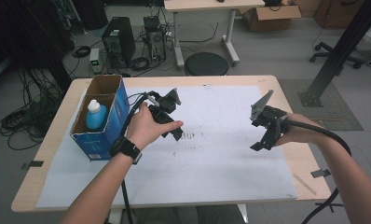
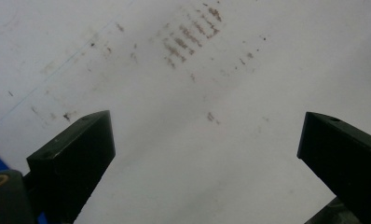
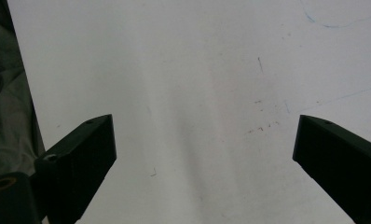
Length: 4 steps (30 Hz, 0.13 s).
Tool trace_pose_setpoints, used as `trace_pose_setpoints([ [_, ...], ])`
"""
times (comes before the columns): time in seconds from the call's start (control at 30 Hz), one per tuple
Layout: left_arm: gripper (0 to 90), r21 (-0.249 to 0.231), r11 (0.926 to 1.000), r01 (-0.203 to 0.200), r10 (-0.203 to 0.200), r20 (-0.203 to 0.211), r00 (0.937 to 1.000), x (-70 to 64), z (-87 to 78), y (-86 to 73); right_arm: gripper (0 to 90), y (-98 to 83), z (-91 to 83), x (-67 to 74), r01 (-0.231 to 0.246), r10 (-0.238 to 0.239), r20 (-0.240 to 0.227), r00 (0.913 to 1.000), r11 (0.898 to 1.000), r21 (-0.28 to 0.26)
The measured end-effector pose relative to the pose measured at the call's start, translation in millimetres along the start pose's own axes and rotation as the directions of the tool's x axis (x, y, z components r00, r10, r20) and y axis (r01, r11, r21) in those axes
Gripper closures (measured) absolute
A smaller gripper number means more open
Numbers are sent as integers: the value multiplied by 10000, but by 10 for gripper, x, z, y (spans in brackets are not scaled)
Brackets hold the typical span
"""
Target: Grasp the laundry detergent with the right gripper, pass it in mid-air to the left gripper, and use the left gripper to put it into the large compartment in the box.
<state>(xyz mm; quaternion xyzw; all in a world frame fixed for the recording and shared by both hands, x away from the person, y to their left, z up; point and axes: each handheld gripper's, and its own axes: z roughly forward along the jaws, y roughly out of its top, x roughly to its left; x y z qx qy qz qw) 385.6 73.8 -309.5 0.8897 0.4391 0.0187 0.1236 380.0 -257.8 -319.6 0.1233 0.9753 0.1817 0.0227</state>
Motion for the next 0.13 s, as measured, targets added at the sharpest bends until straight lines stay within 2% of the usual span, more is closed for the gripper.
trace_pose_setpoints([
  [0.13, 46, -67, 10000, -14, 14, 2, 10000, 7, -12, -11, 56, -4, -10, 7, -29, 28, -60, 10000, 10000, -33],
])
